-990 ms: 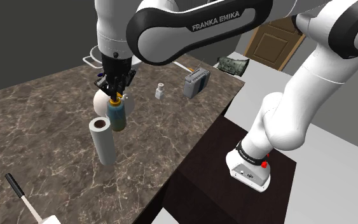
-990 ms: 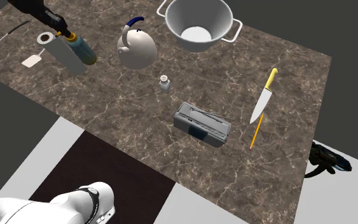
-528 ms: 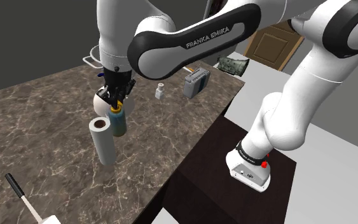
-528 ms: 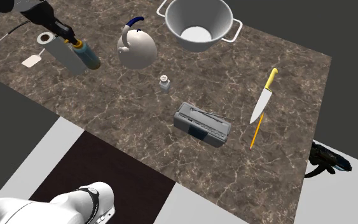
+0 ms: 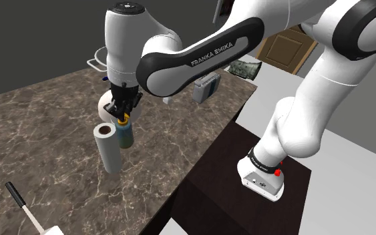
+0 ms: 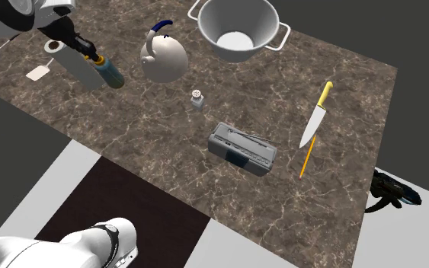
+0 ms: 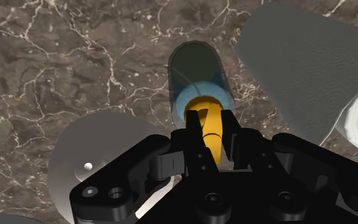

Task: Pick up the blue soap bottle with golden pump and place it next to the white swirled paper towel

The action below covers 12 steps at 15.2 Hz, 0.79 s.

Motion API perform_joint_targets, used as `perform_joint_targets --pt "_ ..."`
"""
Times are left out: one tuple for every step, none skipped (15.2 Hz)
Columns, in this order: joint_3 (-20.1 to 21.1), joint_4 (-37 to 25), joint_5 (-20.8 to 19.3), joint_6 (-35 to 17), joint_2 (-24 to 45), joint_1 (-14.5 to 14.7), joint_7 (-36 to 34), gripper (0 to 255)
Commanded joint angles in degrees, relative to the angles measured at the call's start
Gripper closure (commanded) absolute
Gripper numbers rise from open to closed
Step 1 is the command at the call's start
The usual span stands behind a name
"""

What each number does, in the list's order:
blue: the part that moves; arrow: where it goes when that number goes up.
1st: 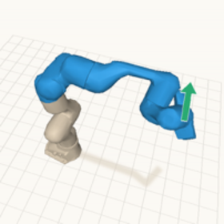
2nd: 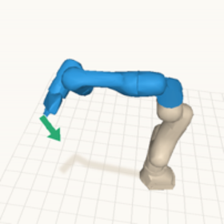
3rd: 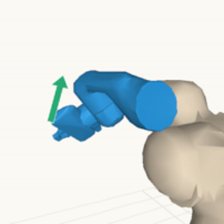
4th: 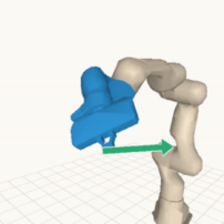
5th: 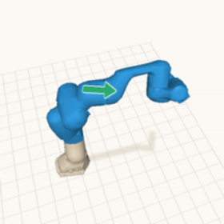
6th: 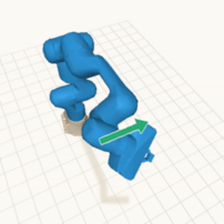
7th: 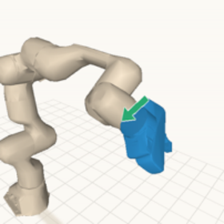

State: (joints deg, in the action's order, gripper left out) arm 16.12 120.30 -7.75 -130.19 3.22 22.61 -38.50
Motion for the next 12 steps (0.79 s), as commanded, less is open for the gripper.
perform_joint_targets --pt "0.0 0.1 0.0 -0.2 0.0 0.0 0.0 255" --pt "0.0 0.1 0.0 -0.2 0.0 0.0 0.0 255" --pt "0.0 0.1 0.0 -0.2 0.0 0.0 0.0 255" --pt "0.0 0.1 0.0 -0.2 0.0 0.0 0.0 255" --pt "0.0 0.1 0.0 -0.2 0.0 0.0 0.0 255" --pt "0.0 0.1 0.0 -0.2 0.0 0.0 0.0 0" --pt "0.0 0.1 0.0 -0.2 0.0 0.0 0.0 0" --pt "0.0 0.1 0.0 -0.2 0.0 0.0 0.0 0" --pt "0.0 0.1 0.0 -0.2 0.0 0.0 0.0 0" --pt "0.0 0.1 0.0 -0.2 0.0 0.0 0.0 0" --pt "0.0 0.1 0.0 -0.2 0.0 0.0 0.0 0" --pt "0.1 -0.6 0.5 1.6 -1.1 0.0 0.3 0"
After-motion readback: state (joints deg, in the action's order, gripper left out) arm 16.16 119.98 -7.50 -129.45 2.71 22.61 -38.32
